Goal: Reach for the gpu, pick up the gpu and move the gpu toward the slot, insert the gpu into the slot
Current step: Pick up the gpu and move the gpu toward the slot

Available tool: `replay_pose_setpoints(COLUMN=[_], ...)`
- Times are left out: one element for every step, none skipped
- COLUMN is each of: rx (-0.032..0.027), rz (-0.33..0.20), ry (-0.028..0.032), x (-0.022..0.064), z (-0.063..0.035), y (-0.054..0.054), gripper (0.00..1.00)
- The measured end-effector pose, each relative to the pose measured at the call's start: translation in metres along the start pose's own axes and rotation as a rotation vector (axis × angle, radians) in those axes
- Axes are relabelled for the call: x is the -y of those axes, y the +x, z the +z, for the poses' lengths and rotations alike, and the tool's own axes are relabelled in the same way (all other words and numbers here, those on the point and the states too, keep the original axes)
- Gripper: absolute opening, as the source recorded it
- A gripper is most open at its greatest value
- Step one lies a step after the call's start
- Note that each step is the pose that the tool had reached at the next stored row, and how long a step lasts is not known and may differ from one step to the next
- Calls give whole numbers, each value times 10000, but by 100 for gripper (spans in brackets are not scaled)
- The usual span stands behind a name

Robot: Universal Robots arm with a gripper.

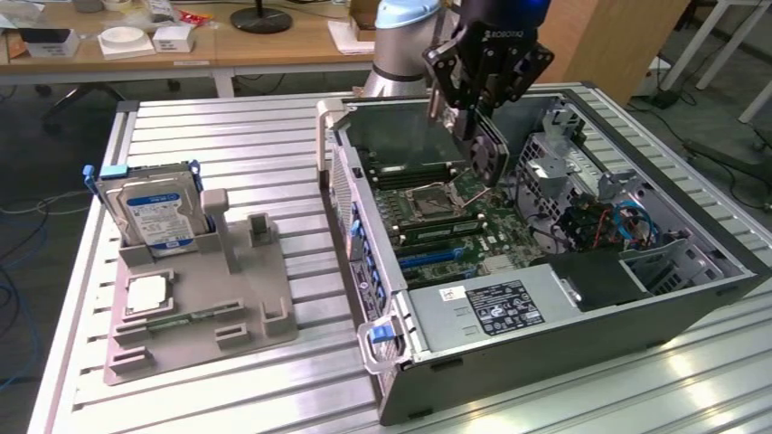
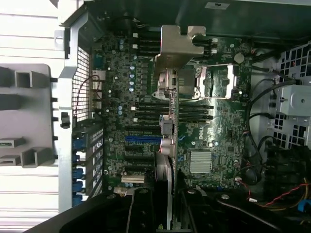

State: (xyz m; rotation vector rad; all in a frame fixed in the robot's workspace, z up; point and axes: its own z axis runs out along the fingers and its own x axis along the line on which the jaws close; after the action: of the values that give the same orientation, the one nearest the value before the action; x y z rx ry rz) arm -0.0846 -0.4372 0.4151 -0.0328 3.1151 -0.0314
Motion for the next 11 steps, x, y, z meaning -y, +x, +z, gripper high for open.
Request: replay_pose_setpoints(rx=[0, 1, 1, 1, 1, 1, 2, 1, 1, 1, 2], rz=[0, 0, 0, -1, -1, 0, 0, 0, 0, 0, -1], ry=[1, 1, 1, 1, 1, 1, 1, 1, 1, 0, 1], x=[0, 0, -1, -1, -1, -1, -2, -2, -2, -2, -2], z=[1, 3, 4, 5, 6, 8, 10, 11, 12, 13, 15], y=[-20, -39, -57, -77, -95, -114, -134, -154, -174, -192, -212], gripper=[26, 26, 26, 26, 26, 26, 26, 26, 26, 26, 26])
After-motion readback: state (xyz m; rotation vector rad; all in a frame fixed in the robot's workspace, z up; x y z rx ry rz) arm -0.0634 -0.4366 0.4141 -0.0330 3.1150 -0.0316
